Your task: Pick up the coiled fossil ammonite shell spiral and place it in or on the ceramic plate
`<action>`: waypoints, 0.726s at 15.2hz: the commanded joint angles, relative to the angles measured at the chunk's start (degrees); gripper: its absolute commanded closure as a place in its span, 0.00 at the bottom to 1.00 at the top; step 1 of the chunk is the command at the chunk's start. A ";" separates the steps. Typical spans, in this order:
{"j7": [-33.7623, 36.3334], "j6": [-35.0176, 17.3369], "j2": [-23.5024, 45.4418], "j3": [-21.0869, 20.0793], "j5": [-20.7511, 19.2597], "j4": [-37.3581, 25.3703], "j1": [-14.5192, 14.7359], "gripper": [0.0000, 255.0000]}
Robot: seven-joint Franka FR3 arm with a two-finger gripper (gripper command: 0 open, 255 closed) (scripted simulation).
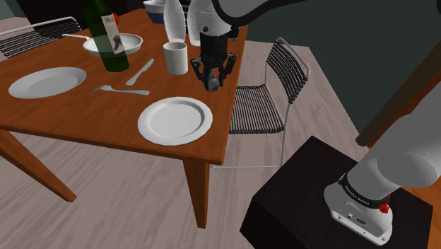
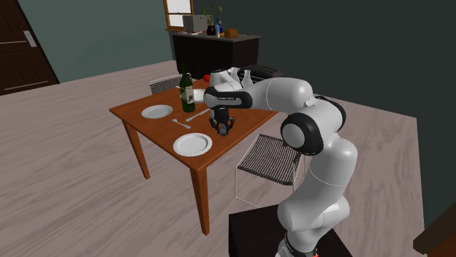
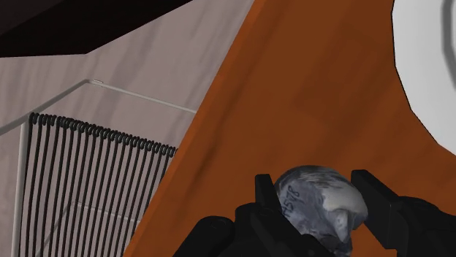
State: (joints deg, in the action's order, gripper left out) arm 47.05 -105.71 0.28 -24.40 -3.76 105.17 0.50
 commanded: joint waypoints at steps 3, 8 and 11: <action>0.00 -0.01 0.03 0.02 -0.01 0.06 -0.02 1.00; -0.06 0.74 -0.01 0.02 0.02 -0.66 -0.03 1.00; -0.21 3.03 -0.09 0.01 0.09 -2.89 -0.03 1.00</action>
State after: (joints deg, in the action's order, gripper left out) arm 46.77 -103.40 0.17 -24.33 -3.68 103.01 0.42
